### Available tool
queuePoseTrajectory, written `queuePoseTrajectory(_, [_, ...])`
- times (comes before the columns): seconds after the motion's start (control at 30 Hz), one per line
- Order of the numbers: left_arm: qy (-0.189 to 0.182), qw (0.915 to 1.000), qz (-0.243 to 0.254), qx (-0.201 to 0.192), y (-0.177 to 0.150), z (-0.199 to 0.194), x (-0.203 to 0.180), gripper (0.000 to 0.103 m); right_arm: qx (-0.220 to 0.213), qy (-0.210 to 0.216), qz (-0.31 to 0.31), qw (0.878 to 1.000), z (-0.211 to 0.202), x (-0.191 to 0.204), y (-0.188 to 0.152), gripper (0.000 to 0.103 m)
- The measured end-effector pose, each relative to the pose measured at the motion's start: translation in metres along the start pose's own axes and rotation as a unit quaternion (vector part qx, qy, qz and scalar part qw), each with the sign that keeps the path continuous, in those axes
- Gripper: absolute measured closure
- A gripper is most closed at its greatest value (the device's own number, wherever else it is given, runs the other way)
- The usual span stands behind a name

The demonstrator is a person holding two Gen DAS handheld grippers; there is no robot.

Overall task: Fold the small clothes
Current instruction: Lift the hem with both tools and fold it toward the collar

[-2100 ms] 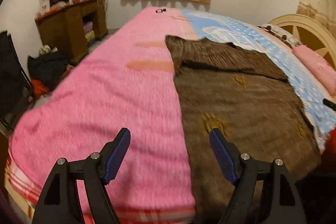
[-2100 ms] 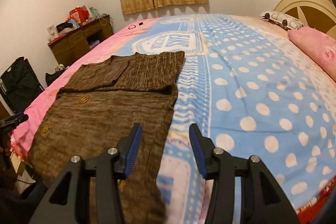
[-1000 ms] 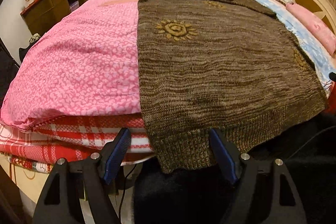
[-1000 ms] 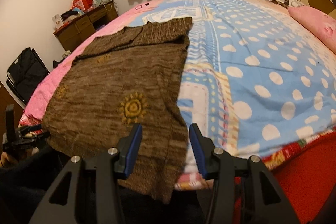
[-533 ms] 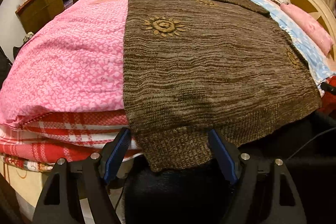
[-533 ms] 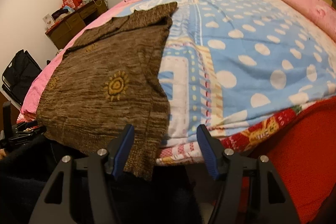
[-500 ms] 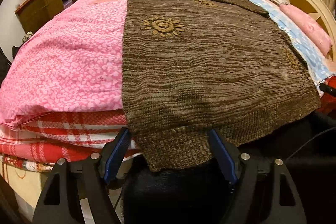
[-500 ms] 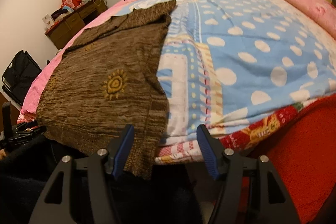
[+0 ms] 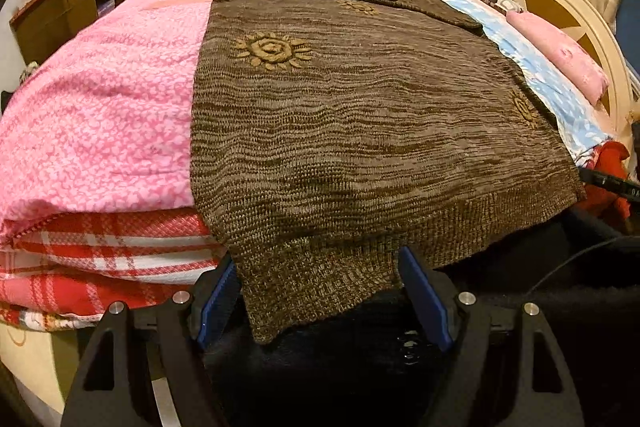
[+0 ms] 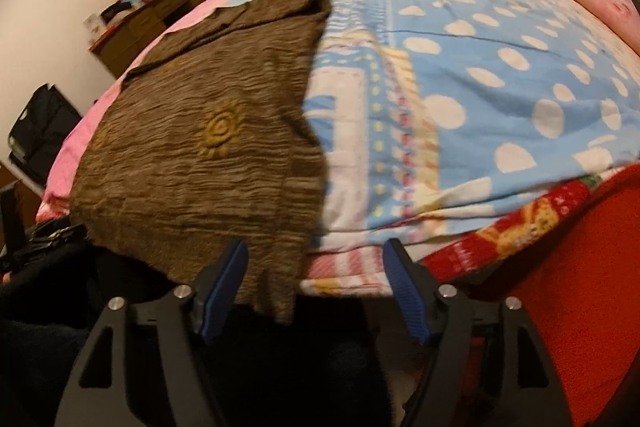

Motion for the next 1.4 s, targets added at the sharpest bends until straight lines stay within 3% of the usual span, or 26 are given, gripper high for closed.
queuePoseTrajectory(0.17, [-0.027, 0.9992, -0.03, 0.005, 0.0, 0.009, 0.008, 0.026, 0.023, 0.02, 0.0, 1.0, 0.019, 0.006, -0.006, 0.039])
queuePoseTrajectory(0.23, [-0.041, 0.9986, -0.034, 0.001, -0.001, 0.008, 0.007, 0.038, 0.022, 0.022, -0.001, 1.0, 0.022, 0.007, -0.007, 0.039])
queuePoseTrajectory(0.27, [-0.048, 0.9984, -0.032, 0.0, 0.0, 0.008, 0.005, 0.048, 0.02, 0.024, 0.001, 1.0, 0.023, 0.006, -0.006, 0.041])
queuePoseTrajectory(0.3, [-0.051, 0.9983, -0.028, -0.001, 0.0, 0.008, 0.003, 0.06, 0.021, 0.026, 0.003, 0.999, 0.023, 0.006, -0.005, 0.048])
queuePoseTrajectory(0.4, [-0.071, 0.9972, -0.024, 0.001, 0.001, 0.008, -0.001, 0.084, 0.039, 0.063, 0.019, 0.997, 0.026, 0.005, -0.005, 0.092])
queuePoseTrajectory(0.47, [-0.081, 0.9965, -0.021, -0.003, 0.001, 0.005, -0.003, 0.091, 0.051, 0.076, 0.015, 0.996, 0.028, 0.01, -0.009, 0.093])
queuePoseTrajectory(0.53, [-0.094, 0.9953, -0.019, -0.015, 0.005, -0.005, -0.004, 0.092, 0.058, 0.09, 0.007, 0.994, 0.024, 0.017, -0.009, 0.094])
queuePoseTrajectory(0.63, [-0.137, 0.9891, -0.022, -0.048, 0.013, -0.032, -0.005, 0.092, 0.034, 0.159, 0.023, 0.986, -0.001, 0.023, -0.001, 0.094])
queuePoseTrajectory(0.73, [-0.181, 0.979, -0.035, -0.087, 0.024, -0.056, -0.002, 0.093, -0.016, 0.233, 0.053, 0.971, -0.039, 0.019, 0.013, 0.094])
queuePoseTrajectory(0.8, [-0.184, 0.977, -0.048, -0.097, 0.028, -0.06, 0.004, 0.093, -0.037, 0.267, 0.072, 0.96, -0.051, 0.013, 0.017, 0.094])
queuePoseTrajectory(0.83, [-0.175, 0.9789, -0.048, -0.094, 0.028, -0.059, 0.006, 0.093, -0.042, 0.269, 0.079, 0.959, -0.051, 0.012, 0.017, 0.094])
queuePoseTrajectory(0.9, [-0.152, 0.984, -0.041, -0.084, 0.026, -0.051, 0.008, 0.092, -0.028, 0.214, 0.078, 0.973, -0.039, 0.007, 0.012, 0.094])
queuePoseTrajectory(0.97, [-0.15, 0.9848, -0.046, -0.075, 0.021, -0.046, 0.012, 0.093, -0.007, 0.189, 0.084, 0.978, -0.024, 0.002, 0.002, 0.094])
queuePoseTrajectory(1.1, [-0.153, 0.9846, -0.04, -0.074, 0.022, -0.045, 0.007, 0.093, 0.012, 0.189, 0.088, 0.978, -0.014, 0.004, -0.006, 0.094])
queuePoseTrajectory(1.4, [-0.19, 0.9723, -0.077, -0.113, 0.053, -0.073, 0.014, 0.093, -0.039, 0.262, 0.112, 0.958, -0.036, 0.016, 0.029, 0.094])
Point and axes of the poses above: each gripper's, at about its wrist camera, not at the fingertips, and z roughly the way its jaws point, x to its left, y to its top, the point moved 4 cm from there along z, roughly the way its jaws point, and after that the axes turned 1 degree about -y, right-handed, at the moved point
